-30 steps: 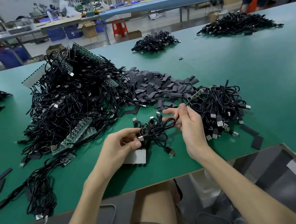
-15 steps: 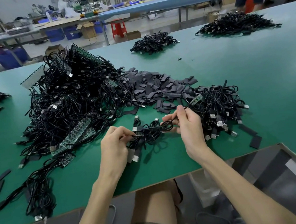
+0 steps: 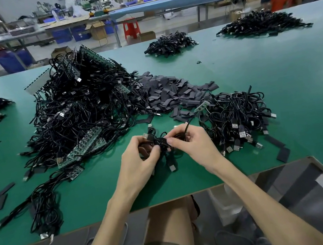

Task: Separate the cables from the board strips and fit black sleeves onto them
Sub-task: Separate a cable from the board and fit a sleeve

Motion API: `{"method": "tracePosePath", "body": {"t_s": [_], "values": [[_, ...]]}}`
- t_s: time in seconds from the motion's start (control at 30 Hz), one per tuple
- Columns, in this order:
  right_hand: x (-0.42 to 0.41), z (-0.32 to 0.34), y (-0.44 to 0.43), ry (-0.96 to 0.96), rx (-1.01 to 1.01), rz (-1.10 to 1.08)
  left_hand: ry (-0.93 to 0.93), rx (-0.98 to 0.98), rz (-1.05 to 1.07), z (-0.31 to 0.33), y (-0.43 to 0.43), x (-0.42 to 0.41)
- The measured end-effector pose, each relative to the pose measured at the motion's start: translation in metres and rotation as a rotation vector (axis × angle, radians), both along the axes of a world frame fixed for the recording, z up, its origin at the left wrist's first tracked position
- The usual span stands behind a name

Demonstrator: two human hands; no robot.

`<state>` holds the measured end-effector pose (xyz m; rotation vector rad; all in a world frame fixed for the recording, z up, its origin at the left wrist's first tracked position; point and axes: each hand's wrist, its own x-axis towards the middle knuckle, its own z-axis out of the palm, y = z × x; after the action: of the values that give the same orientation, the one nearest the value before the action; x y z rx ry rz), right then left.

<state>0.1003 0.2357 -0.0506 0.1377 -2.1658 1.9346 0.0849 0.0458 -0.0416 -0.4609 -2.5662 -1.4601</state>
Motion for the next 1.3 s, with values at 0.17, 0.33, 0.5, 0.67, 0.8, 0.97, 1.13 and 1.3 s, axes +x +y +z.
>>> {"method": "tracePosePath", "body": {"t_s": [0.17, 0.33, 0.5, 0.67, 0.8, 0.97, 1.13, 1.3], "values": [[0.001, 0.002, 0.001, -0.003, -0.019, -0.004, -0.132, -0.120, 0.041, 0.005, 0.006, 0.002], [0.001, 0.002, 0.001, 0.025, -0.119, -0.098, -0.164, -0.077, -0.051, 0.009, 0.004, -0.003], [0.000, 0.005, 0.002, 0.072, -0.109, -0.197, -0.119, -0.093, -0.103, 0.009, -0.001, 0.000], [0.001, 0.004, 0.002, 0.080, -0.091, -0.266, -0.128, -0.151, -0.188, 0.017, -0.006, 0.001], [0.004, 0.004, 0.002, 0.076, -0.067, -0.322, -0.177, -0.145, -0.220, 0.021, -0.005, 0.004], [0.005, 0.004, 0.007, 0.090, -0.190, -0.465, -0.157, -0.221, -0.266, 0.021, -0.014, 0.008], [0.004, 0.004, -0.004, 0.070, 0.013, -0.295, -0.012, -0.252, -0.050, 0.012, -0.035, 0.002], [0.002, 0.004, 0.001, -0.001, -0.119, -0.290, 0.105, -0.560, 0.402, 0.011, -0.043, -0.017]]}}
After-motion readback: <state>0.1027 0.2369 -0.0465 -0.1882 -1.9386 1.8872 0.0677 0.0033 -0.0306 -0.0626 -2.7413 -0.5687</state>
